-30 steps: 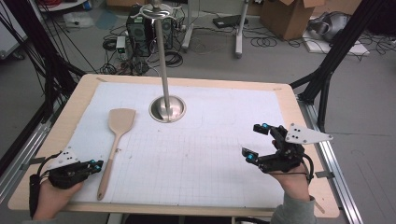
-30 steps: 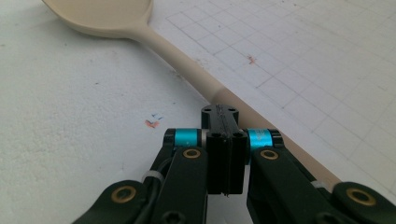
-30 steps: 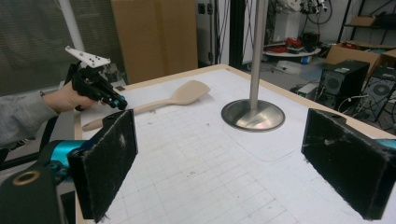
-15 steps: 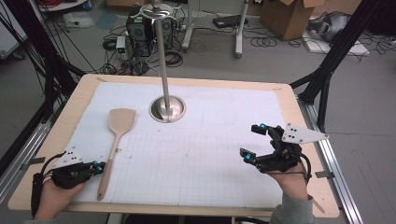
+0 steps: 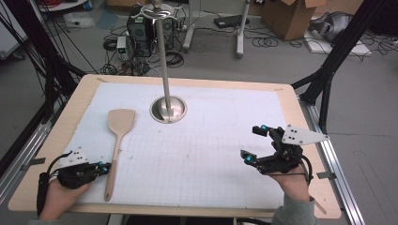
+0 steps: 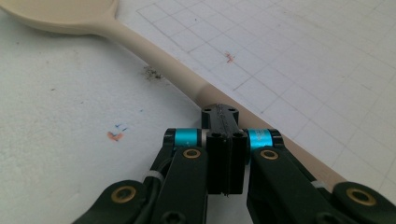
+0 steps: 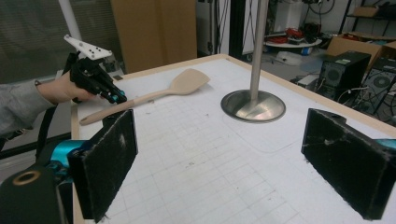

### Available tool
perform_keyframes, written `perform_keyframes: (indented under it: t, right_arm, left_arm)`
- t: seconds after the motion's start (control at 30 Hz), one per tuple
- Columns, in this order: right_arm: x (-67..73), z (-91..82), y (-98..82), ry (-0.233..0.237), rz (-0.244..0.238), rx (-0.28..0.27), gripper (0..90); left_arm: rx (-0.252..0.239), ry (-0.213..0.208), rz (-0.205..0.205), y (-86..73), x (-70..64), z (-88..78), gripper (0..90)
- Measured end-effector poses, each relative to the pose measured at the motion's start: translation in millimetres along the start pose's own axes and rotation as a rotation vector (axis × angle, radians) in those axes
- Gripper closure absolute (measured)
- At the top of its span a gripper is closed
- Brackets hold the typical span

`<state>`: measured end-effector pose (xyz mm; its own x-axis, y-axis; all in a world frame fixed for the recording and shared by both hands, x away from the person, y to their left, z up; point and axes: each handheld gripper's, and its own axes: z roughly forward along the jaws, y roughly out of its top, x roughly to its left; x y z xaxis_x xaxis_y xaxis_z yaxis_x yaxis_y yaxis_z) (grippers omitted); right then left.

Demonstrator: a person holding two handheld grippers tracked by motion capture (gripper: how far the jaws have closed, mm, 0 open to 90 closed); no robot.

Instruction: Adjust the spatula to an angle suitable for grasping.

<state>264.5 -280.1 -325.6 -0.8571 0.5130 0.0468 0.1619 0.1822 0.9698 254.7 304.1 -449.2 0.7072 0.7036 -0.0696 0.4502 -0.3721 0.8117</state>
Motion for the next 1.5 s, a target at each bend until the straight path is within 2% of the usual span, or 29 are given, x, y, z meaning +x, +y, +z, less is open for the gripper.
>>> perform_keyframes:
  t: [0.9, 1.5]
  right_arm:
    - [2.7, -10.8, -5.5, -0.024, 0.006, 0.016, 9.5]
    - [6.0, -29.6, -11.8, -0.064, 0.015, 0.020, 9.6]
  left_arm:
    - [0.009, -0.060, 0.044, 18.1, -14.9, 26.5, 89.5]
    - [0.023, -0.076, 0.074, 36.9, -22.1, 50.7, 89.5]
